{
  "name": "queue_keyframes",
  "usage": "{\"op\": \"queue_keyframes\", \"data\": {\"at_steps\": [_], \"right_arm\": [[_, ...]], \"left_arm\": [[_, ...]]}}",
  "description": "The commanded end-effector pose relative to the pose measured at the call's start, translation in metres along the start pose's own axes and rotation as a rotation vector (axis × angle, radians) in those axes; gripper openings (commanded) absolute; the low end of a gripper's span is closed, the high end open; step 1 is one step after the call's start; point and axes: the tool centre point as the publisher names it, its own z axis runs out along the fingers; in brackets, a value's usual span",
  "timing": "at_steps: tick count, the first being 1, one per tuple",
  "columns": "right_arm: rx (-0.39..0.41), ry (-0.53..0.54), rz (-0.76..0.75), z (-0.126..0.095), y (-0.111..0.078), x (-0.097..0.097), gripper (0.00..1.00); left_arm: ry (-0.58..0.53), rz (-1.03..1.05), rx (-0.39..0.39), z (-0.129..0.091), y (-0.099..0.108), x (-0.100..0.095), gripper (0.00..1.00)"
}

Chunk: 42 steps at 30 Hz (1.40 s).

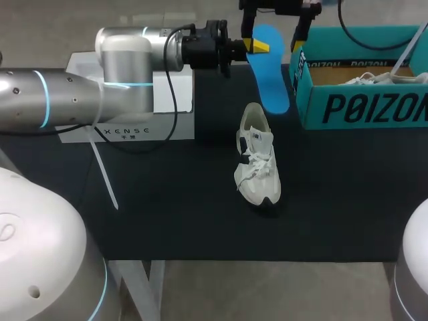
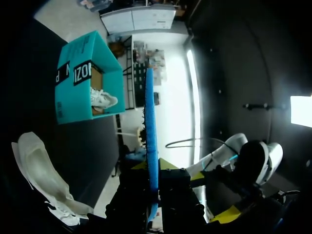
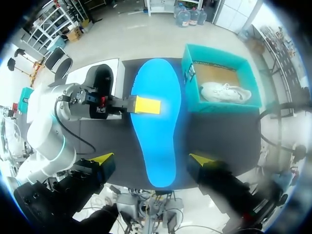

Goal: Take the shoe out of the shoebox, open the shoe tongue, remove and reinsert the insole, then place the shoe into the shoebox

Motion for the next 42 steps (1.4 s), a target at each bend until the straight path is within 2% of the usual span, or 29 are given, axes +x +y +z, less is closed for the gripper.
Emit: {"op": "queue_keyframes", "data": {"at_steps": [1,5,7,10,12,13,16,18,20,22,24,36,38,42], "right_arm": [[0.001,0.002,-0.003,0.001,0.000,0.000,1.00],[0.000,0.035,0.012,0.000,0.002,-0.001,1.00],[-0.002,0.111,0.044,-0.003,0.005,-0.005,1.00],[-0.011,0.311,0.091,-0.010,0.011,-0.017,1.00],[-0.054,0.509,0.072,-0.014,0.013,-0.030,1.00],[-0.028,0.600,0.104,-0.015,0.014,-0.036,1.00],[-0.076,0.762,0.182,-0.014,0.024,-0.060,1.00],[-0.126,0.874,0.180,-0.016,0.029,-0.072,1.00],[-0.192,0.977,0.163,-0.019,0.032,-0.079,1.00],[-0.208,1.088,0.176,-0.023,0.036,-0.081,1.00],[-0.273,1.090,0.174,-0.023,0.043,-0.079,1.00],[-0.273,1.090,0.174,-0.023,0.043,-0.079,1.00],[-0.163,1.255,0.247,-0.007,0.043,-0.086,1.00],[-0.125,1.387,0.308,0.006,0.045,-0.097,1.00]], "left_arm": [[-0.004,-0.002,0.005,0.000,0.002,0.001,0.00],[-0.007,-0.002,0.003,0.000,0.002,0.001,0.00],[-0.012,0.005,-0.001,-0.001,0.002,0.000,0.00],[0.022,0.025,0.012,-0.018,-0.003,0.008,0.00],[0.048,0.026,0.009,-0.030,-0.007,0.014,0.00],[0.066,0.025,0.019,-0.037,-0.008,0.017,0.00],[0.072,0.028,0.045,-0.052,-0.012,0.026,0.00],[0.081,0.025,0.054,-0.057,-0.013,0.031,0.00],[0.081,0.028,0.058,-0.058,-0.013,0.034,0.00],[0.077,0.028,0.056,-0.058,-0.014,0.035,0.00],[0.075,0.017,0.045,-0.055,-0.014,0.035,0.00],[0.059,-0.016,0.023,-0.044,-0.011,0.027,0.00],[0.066,-0.013,0.020,-0.042,-0.010,0.027,0.00],[0.068,-0.012,0.013,-0.041,-0.010,0.029,0.00]]}}
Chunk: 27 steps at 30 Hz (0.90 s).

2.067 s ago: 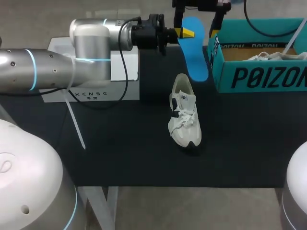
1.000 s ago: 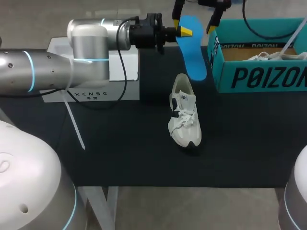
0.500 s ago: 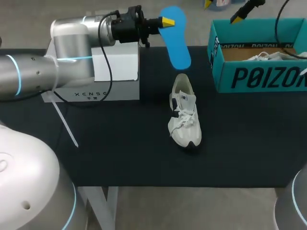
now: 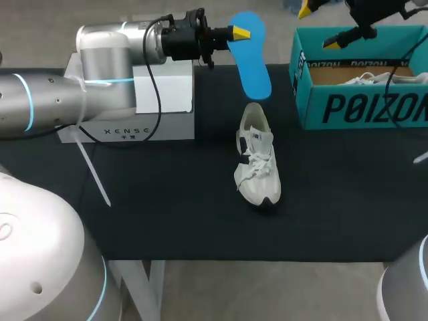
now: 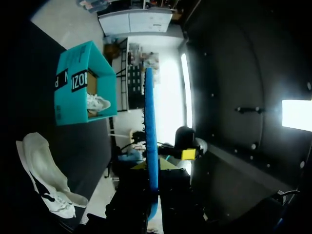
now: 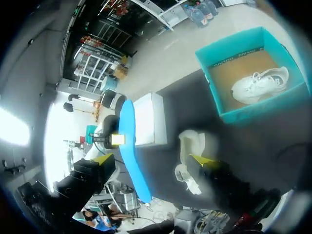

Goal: Take the shoe out of the shoebox, open the shoe tongue, remove and reinsert the insole, then place the shoe into the shoebox

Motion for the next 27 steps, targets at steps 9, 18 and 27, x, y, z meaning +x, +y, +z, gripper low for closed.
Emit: {"op": "queue_keyframes", "data": {"at_steps": [9,18,27], "right_arm": [[0.173,0.781,0.083,0.008,0.000,-0.017,1.00],[0.255,0.785,-0.155,0.018,0.006,0.011,1.00],[0.247,0.793,-0.120,0.020,0.002,0.003,1.00]], "left_arm": [[-0.007,-0.009,-0.017,-0.002,-0.005,0.002,0.00],[0.033,-0.119,-0.085,0.004,-0.004,-0.002,0.00],[0.022,-0.110,-0.078,0.004,-0.004,-0.003,0.00]]}}
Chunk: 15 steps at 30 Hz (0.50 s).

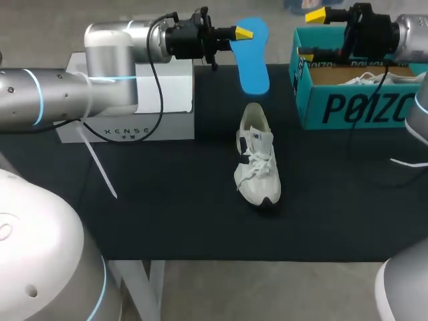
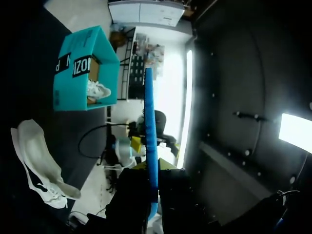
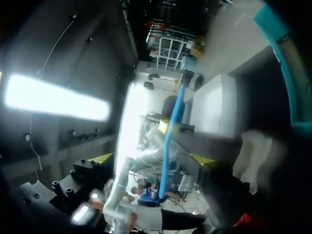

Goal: Take the shoe out of the shoebox, open the shoe tongue, remove and reinsert the insole, then place the shoe into the shoebox

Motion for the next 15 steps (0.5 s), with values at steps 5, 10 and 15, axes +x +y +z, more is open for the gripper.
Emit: {"op": "queue_keyframes", "data": {"at_steps": [5,10,15], "right_arm": [[0.009,-0.005,0.000,-0.0038,0.0027,0.0001,1.00],[0.006,-0.020,0.002,-0.0030,0.0020,0.0000,1.00],[-0.008,-0.016,0.007,-0.0034,0.0016,-0.0003,1.00]], "left_arm": [[0.000,0.006,-0.003,-0.0006,-0.0032,-0.0024,0.00],[-0.018,-0.015,0.012,0.0005,-0.0018,-0.0046,0.00],[-0.018,-0.015,0.012,0.0005,-0.0018,-0.0046,0.00]]}}
